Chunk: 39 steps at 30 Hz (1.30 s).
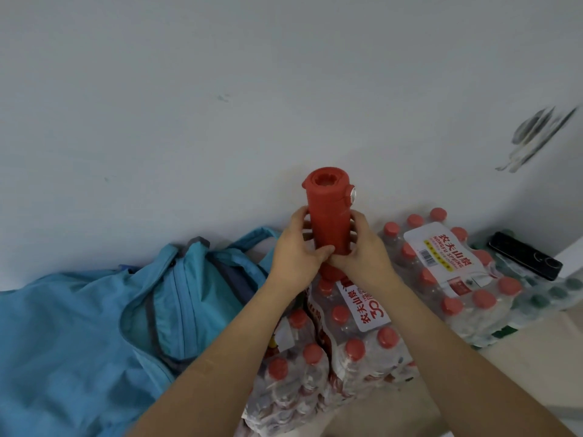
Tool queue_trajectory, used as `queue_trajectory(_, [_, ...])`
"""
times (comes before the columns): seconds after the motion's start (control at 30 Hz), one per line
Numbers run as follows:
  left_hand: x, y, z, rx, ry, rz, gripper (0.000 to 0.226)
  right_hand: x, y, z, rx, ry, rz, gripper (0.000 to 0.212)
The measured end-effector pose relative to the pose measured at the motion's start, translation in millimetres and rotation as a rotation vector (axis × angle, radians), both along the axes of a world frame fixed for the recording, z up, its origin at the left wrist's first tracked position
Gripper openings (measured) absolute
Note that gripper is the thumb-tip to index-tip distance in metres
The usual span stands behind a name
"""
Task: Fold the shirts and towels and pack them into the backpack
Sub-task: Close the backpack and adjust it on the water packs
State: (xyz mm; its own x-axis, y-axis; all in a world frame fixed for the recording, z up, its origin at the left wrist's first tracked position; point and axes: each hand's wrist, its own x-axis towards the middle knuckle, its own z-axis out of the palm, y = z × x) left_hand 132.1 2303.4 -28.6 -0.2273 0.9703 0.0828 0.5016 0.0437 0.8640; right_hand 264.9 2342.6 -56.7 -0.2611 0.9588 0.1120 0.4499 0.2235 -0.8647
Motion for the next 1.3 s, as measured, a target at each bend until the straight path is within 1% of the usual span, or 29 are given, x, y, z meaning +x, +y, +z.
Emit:
queue_trajectory(0.07, [2,-5,-7,-0.026,0.011,-0.019,0.071,4,-1,-2,-0.014,-0.047,0.017,0.082])
queue_trajectory(0.13, [4,-5,-6,-0.044,0.0,-0.038,0.073,7,-1,-3,-0.03,-0.071,0.021,0.085])
queue_trajectory(0.3, [4,-1,1,-0.058,-0.007,-0.059,0.08,7,-2,0,-0.06,-0.06,0.031,0.088])
queue_trajectory(0.4, [4,-2,5,-0.038,-0.004,-0.056,0.081,7,-5,4,-0.085,-0.051,0.033,0.091])
queue_trajectory(0.5, [2,-3,10,-0.024,0.0,-0.049,0.079,11,-8,10,-0.152,-0.065,-0.002,0.107])
queue_trajectory(0.6, [-5,-8,15,-0.059,0.018,-0.016,0.084,16,-12,15,-0.185,-0.07,-0.027,0.115])
queue_trajectory(0.67, [-12,-16,23,-0.048,0.019,-0.006,0.081,19,-18,20,-0.182,-0.078,-0.049,0.114])
queue_trajectory(0.73, [-23,-29,37,-0.005,0.053,-0.015,0.073,20,-25,25,-0.163,-0.09,-0.084,0.112])
queue_trajectory(0.87, [-65,-61,68,0.117,0.225,-0.014,0.044,15,-38,38,-0.13,-0.111,-0.155,0.106])
queue_trajectory(0.9, [-80,-71,76,0.129,0.268,-0.008,0.038,13,-42,41,-0.113,-0.134,-0.179,0.104])
queue_trajectory(0.93, [-94,-81,82,0.109,0.317,-0.02,0.037,11,-46,44,-0.075,-0.172,-0.215,0.101])
queue_trajectory(0.97, [-107,-92,88,0.058,0.384,-0.057,0.039,8,-52,46,-0.019,-0.215,-0.26,0.094])
queue_trajectory(1.0, [-120,-104,93,-0.027,0.493,-0.117,0.039,3,-60,47,0.046,-0.236,-0.296,0.086])
queue_trajectory(1.07, [-141,-128,95,-0.227,0.799,-0.245,0.036,-12,-79,47,0.111,-0.205,-0.295,0.072])
queue_trajectory(1.1, [-150,-139,94,-0.324,0.922,-0.311,0.037,-23,-89,46,0.085,-0.176,-0.26,0.069])
queue_trajectory(1.13, [-158,-149,91,-0.4,0.993,-0.387,0.04,-35,-98,44,0.029,-0.135,-0.21,0.068])
queue_trajectory(1.2, [-171,-163,83,-0.506,1.028,-0.521,0.054,-61,-114,35,-0.141,-0.042,-0.085,0.074])
queue_trajectory(1.27, [-181,-170,75,-0.542,1.121,-0.584,0.066,-85,-126,27,-0.323,-0.011,0.027,0.094])
queue_trajectory(1.3, [-184,-170,71,-0.503,1.2,-0.591,0.065,-96,-131,23,-0.406,-0.019,0.083,0.106])
